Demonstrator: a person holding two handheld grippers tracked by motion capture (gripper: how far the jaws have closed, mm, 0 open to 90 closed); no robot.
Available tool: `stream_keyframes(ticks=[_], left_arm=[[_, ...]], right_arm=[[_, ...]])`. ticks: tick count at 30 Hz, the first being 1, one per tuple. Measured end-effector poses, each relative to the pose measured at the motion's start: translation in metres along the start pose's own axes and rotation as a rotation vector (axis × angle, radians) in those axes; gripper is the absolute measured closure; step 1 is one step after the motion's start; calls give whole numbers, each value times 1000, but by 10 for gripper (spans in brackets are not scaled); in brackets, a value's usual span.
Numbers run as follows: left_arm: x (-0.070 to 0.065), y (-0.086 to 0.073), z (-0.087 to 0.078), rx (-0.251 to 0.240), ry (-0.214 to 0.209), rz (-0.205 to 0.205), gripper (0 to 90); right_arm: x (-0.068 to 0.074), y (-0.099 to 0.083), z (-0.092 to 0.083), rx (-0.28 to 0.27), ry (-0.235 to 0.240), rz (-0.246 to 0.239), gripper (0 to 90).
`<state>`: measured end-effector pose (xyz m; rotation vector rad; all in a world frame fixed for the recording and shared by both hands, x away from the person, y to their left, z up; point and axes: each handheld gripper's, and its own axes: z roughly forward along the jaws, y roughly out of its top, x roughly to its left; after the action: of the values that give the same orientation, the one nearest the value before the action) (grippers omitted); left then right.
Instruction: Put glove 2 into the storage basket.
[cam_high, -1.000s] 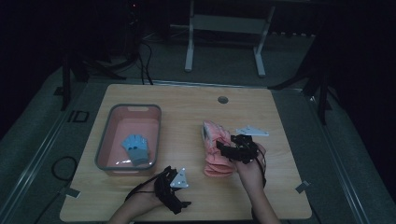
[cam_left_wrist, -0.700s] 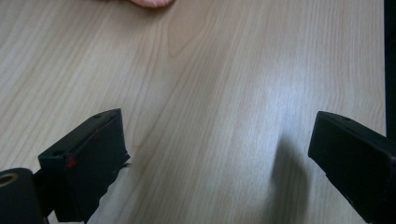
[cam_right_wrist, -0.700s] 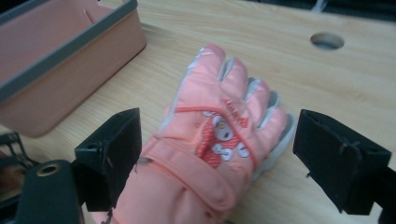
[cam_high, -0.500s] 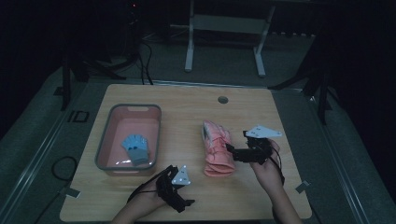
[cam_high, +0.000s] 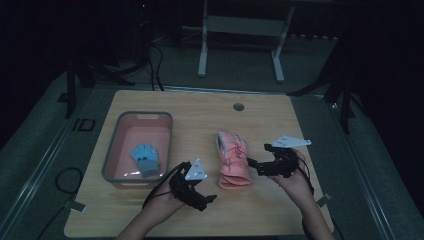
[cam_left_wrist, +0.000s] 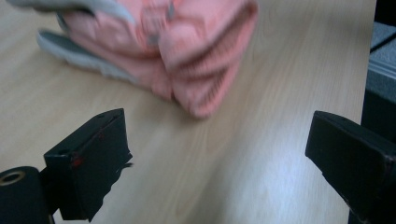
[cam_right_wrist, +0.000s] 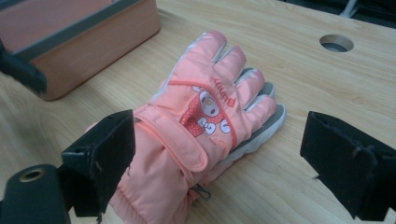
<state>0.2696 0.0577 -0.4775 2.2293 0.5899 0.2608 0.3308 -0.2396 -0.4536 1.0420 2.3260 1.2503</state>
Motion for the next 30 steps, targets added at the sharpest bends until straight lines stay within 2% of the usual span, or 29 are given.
stream_keyframes(ticks=[2,5,6,7,8,9,10,13,14,15,16,17,18,21,23,24,25,27,29,30], left_arm=[[3,9,0,-18,6,-15,65],[7,20,5,-25,38,-26,75],[7,20,5,-25,38,-26,75],[10,26,8,-29,65,-30,75],[11,29,9,-33,74,-35,75],[13,32,10,-37,77,-36,75],[16,37,12,-42,79,-39,75],[22,51,19,-36,109,-13,102],[23,54,21,-39,114,-15,145],[26,59,25,-32,102,-15,150],[28,62,28,-29,113,-18,154],[30,65,31,-29,123,-15,246],[32,67,34,-31,110,-9,292],[40,72,47,-10,114,-33,333],[47,74,55,-9,124,-63,336],[47,74,55,-9,124,-63,335],[55,75,63,-1,125,-120,335],[59,75,71,26,145,-169,274],[61,72,81,84,147,-173,251],[61,72,81,84,147,-173,243]], right_arm=[[1,0,3,21,-6,-13,136],[0,2,3,4,-4,-41,237],[0,2,3,4,-4,-41,237],[0,3,3,5,-22,-52,289],[-4,5,4,-8,-33,-45,392],[-4,5,4,-8,-33,-45,392],[-7,7,6,-1,-51,-40,459],[-11,9,9,-5,-54,-30,483],[-13,10,11,2,-46,-26,499],[-14,10,13,3,-50,-26,507],[-15,11,16,6,-49,-21,533],[-16,11,20,14,-32,-10,533],[-16,11,20,14,-32,-10,533],[-20,10,34,44,-6,40,531],[-20,9,38,54,0,51,518],[-20,9,38,54,0,51,518],[-20,7,41,59,1,56,505],[-21,3,48,62,3,78,468],[-20,0,51,66,-3,82,459],[-20,0,51,66,-3,82,459]])
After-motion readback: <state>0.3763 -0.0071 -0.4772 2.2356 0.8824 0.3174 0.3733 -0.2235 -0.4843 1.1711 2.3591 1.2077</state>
